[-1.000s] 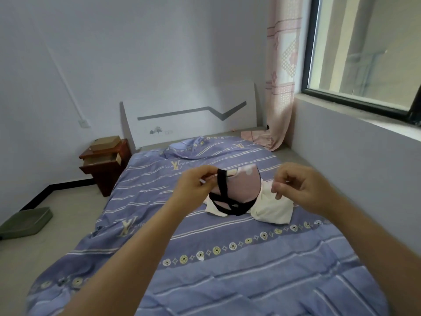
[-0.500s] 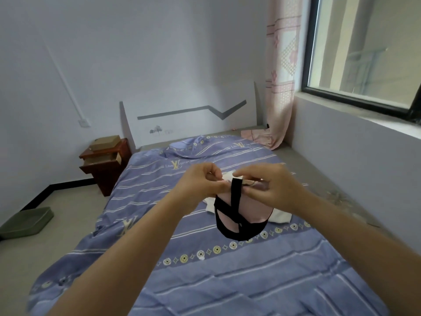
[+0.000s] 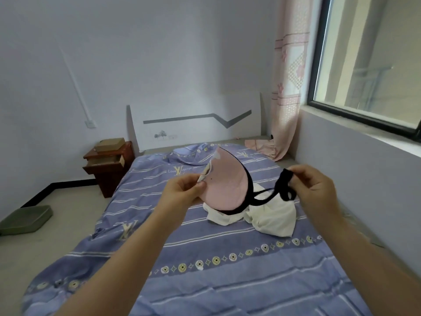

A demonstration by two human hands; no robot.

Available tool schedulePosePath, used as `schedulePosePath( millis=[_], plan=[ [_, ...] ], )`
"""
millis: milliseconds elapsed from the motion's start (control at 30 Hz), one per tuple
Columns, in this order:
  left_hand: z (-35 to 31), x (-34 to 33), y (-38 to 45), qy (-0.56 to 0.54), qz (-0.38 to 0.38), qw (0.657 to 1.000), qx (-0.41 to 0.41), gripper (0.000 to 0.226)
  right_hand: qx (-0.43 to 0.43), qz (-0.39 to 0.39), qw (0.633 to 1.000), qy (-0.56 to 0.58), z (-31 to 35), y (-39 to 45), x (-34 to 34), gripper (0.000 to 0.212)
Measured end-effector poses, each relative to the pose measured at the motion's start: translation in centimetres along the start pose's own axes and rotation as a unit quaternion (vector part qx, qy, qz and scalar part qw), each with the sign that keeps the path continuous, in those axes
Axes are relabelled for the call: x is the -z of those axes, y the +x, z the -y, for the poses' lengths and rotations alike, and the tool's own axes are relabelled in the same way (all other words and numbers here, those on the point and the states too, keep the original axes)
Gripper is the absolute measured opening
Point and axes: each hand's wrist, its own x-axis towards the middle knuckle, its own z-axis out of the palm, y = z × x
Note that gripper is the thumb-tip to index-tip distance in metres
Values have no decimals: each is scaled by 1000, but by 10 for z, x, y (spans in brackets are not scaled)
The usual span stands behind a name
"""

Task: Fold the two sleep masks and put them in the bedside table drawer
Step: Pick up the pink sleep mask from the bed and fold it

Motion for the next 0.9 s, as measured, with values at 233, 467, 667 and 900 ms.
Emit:
schedulePosePath(
  millis=[233,467,667,900],
  plan=[
    [10,10,-19,-13,-35,998,41,28,15,55,996,-65,5,-2,-45,41],
    [18,17,-36,40,-230,971,57,24,-158,65,975,142,7,-5,-40,41],
    [19,10,-36,83,-328,940,38,17,-310,208,927,44,-3,-14,-20,39],
    [13,-3,-29,44,-283,958,20,15,-362,361,859,-7,-12,-17,-3,29]
  ],
)
